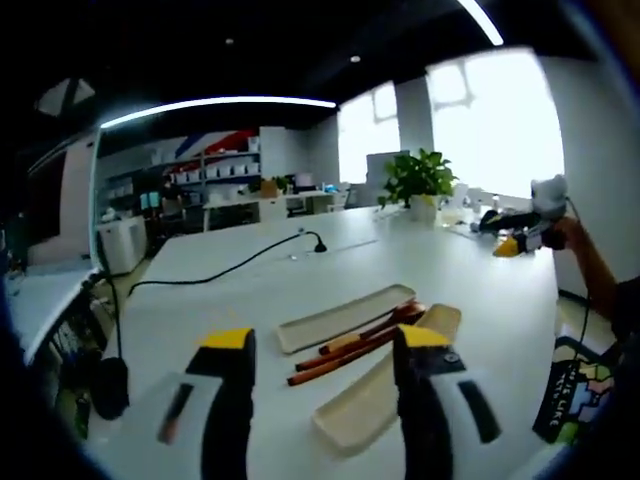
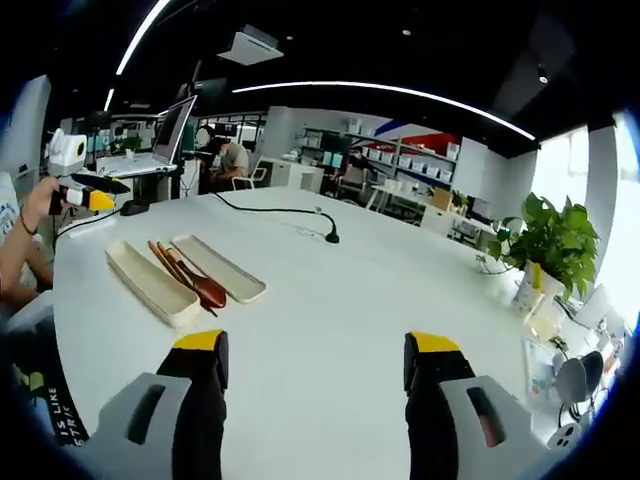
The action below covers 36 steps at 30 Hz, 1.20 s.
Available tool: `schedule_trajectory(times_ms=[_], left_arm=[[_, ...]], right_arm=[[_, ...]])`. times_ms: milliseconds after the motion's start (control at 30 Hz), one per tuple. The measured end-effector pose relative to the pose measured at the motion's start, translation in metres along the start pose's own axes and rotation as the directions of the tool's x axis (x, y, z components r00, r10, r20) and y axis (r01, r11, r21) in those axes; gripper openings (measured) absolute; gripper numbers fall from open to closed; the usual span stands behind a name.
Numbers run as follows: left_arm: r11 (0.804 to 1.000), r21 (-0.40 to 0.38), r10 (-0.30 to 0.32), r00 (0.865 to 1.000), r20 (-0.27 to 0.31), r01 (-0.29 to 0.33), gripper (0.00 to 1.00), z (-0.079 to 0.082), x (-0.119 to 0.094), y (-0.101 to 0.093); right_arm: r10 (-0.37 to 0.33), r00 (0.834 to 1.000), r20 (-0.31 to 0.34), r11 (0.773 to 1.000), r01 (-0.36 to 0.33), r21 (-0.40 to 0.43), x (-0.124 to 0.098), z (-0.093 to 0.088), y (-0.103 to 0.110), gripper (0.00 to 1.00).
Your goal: Arrange the utensils inside the cutlery case until each visible utensil rests in its matching compartment.
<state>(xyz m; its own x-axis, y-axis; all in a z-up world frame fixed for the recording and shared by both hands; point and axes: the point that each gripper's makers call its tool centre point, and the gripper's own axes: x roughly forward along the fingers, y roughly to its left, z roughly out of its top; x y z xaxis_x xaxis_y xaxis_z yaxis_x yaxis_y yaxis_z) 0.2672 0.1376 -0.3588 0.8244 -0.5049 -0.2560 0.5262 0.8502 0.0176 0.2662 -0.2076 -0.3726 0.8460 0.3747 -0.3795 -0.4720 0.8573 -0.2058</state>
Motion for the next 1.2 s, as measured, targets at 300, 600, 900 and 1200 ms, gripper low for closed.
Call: schedule_trajectory(times_ms=[300,600,900,1200], left_arm=[[0.996,-0.089,-0.031,0.997,-0.074,0.024,0.43,-0.017,0.019,0.006],[0.986,-0.163,-0.062,0.982,-0.176,0.033,0.43,-0.042,0.038,0.012],[0.984,-0.172,-0.091,0.956,-0.278,0.044,0.40,-0.060,0.048,0.020],[0.994,-0.073,-0.106,0.925,-0.364,0.086,0.37,-0.064,0.054,0.030]], right_arm=[[0.072,0.996,-0.050,0.997,-0.073,-0.029,0.022,-0.004,0.020,0.66],[0.168,0.979,-0.114,0.980,-0.179,-0.087,0.040,-0.011,0.042,0.55],[0.288,0.939,-0.190,0.944,-0.311,-0.110,0.065,-0.017,0.065,0.44],[0.357,0.890,-0.284,0.883,-0.421,-0.207,0.079,-0.025,0.082,0.33]])
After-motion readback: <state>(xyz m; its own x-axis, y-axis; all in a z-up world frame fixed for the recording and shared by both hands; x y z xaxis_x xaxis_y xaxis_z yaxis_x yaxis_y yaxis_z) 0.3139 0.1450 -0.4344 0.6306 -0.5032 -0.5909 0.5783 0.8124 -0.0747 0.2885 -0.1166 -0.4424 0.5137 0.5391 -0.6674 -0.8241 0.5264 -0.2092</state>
